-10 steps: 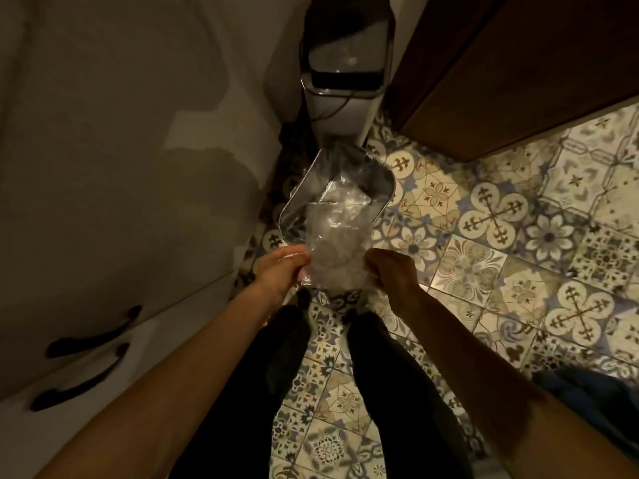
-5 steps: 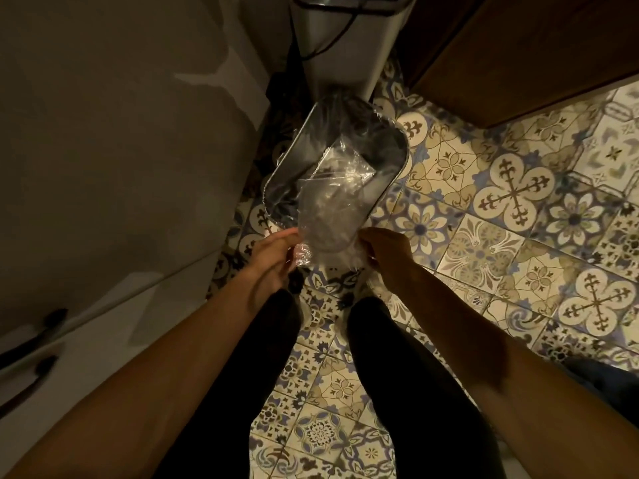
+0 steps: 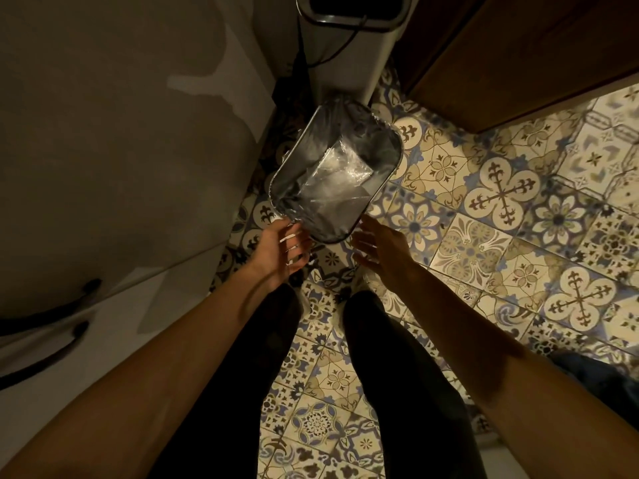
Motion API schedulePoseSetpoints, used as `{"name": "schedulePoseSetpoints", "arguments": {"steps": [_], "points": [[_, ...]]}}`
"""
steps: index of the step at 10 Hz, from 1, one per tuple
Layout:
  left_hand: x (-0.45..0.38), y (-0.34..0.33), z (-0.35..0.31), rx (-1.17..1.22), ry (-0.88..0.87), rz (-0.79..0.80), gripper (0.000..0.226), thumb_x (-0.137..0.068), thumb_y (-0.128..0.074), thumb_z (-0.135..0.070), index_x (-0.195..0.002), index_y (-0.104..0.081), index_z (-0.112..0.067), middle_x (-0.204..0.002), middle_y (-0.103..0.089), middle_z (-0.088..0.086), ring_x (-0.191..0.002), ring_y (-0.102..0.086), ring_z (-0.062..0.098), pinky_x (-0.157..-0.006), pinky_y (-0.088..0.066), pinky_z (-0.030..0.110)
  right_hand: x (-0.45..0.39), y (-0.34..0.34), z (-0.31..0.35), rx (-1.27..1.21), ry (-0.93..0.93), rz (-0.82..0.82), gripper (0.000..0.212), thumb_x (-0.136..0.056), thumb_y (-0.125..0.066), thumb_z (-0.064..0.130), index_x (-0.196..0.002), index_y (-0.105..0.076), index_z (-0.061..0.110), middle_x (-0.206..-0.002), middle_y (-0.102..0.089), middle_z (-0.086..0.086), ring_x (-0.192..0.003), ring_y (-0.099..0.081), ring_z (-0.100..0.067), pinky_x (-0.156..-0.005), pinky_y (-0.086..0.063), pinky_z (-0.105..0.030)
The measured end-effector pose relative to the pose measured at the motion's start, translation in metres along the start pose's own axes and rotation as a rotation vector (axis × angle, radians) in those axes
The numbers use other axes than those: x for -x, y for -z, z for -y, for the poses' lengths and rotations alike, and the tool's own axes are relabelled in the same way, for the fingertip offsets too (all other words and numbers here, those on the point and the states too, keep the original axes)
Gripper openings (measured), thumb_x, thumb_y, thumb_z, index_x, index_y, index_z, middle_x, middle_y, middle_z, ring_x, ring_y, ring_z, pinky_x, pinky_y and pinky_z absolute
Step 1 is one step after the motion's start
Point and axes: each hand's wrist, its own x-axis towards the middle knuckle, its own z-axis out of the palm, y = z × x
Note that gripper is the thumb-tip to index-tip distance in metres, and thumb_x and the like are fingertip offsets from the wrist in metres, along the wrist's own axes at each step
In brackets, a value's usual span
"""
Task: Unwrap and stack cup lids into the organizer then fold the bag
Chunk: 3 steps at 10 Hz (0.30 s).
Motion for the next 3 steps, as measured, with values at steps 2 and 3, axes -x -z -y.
{"name": "schedulePoseSetpoints", "arguments": {"steps": [2,3], "points": [[0.064,-0.021,-0.017,-0.197,-0.058,-0.064,0.035,-0.096,-0.05,-0.043,-0.104,-0.075,-0.02,-0.102,-0.079,0.003,-0.084,-0.074,0.014,-0.078,-0.052,0.033,0.067,-0.001,0.024,-0.022,0.068,0.02,0.021,-0.097,-0.07,0.032,-0.101,-0.069,0.011,-0.101,-0.071,-0.009,-0.094,-0.068,-0.024,-0.091,-0.056,-0.042],[0.104,-0.038,-0.027,-0.31,-0.201,-0.102,0.034,-0.101,-0.053,-0.034,-0.115,-0.07,-0.008,-0.098,-0.077,0.003,-0.083,-0.07,0.016,-0.075,-0.051,0.033,0.111,-0.003,0.036,0.072,0.227,0.041,0.019,-0.098,-0.068,0.028,-0.092,-0.067,0.009,-0.088,-0.068,-0.007,-0.089,-0.063,-0.025,-0.081,-0.052,-0.042]]}}
